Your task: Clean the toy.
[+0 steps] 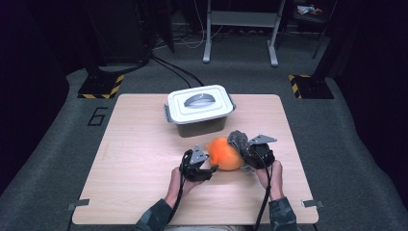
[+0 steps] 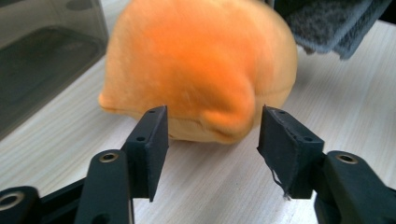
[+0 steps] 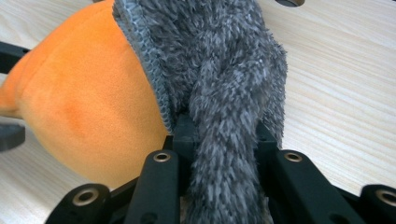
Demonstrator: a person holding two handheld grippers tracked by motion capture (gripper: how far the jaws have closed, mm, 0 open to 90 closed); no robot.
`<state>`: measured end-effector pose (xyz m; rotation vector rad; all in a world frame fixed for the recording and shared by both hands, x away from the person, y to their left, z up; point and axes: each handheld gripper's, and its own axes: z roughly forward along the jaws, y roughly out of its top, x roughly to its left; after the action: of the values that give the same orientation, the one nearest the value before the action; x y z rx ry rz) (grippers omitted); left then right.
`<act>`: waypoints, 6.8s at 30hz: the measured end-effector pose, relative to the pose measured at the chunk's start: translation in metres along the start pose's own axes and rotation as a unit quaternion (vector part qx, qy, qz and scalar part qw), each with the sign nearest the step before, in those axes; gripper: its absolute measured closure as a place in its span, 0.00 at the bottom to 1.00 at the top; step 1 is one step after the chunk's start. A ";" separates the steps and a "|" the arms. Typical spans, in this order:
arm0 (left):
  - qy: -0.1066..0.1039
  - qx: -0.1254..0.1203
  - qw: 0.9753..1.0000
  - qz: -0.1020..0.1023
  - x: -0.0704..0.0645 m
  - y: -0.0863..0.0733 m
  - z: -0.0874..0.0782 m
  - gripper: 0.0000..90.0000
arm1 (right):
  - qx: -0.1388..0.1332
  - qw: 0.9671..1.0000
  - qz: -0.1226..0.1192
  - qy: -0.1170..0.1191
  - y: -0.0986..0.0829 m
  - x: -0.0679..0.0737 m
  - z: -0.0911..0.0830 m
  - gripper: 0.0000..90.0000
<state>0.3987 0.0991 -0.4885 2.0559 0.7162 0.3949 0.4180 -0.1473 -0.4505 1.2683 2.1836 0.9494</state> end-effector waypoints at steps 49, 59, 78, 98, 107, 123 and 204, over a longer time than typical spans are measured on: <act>-0.038 -0.023 0.996 -0.080 0.006 0.010 0.001 0.87 | -0.037 0.999 -0.022 -0.021 0.005 0.014 -0.011 0.77; -0.040 -0.024 0.995 -0.085 0.006 0.010 0.002 0.87 | -0.011 0.999 0.017 -0.043 -0.016 -0.008 0.001 0.77; -0.035 -0.029 0.994 -0.097 0.010 0.010 -0.001 0.85 | 0.022 0.997 0.042 -0.057 -0.028 -0.022 0.010 0.76; -0.033 -0.027 0.994 -0.101 0.011 0.007 -0.004 0.84 | -0.063 0.997 -0.031 0.044 0.019 0.035 -0.020 0.73; -0.036 -0.030 0.994 -0.094 0.011 0.006 -0.002 0.84 | -0.054 0.997 -0.046 0.019 0.019 0.035 -0.007 0.77; -0.036 -0.029 0.994 -0.098 0.011 0.006 0.002 0.85 | -0.041 0.999 -0.016 0.008 0.003 0.011 -0.009 0.78; -0.017 -0.021 0.998 -0.053 0.008 0.025 0.003 0.90 | -0.091 0.996 0.017 -0.016 0.008 -0.002 -0.028 0.80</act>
<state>0.4149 0.0918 -0.4695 1.9706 0.7863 0.3123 0.4052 -0.1558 -0.4259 1.2297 2.0058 1.1071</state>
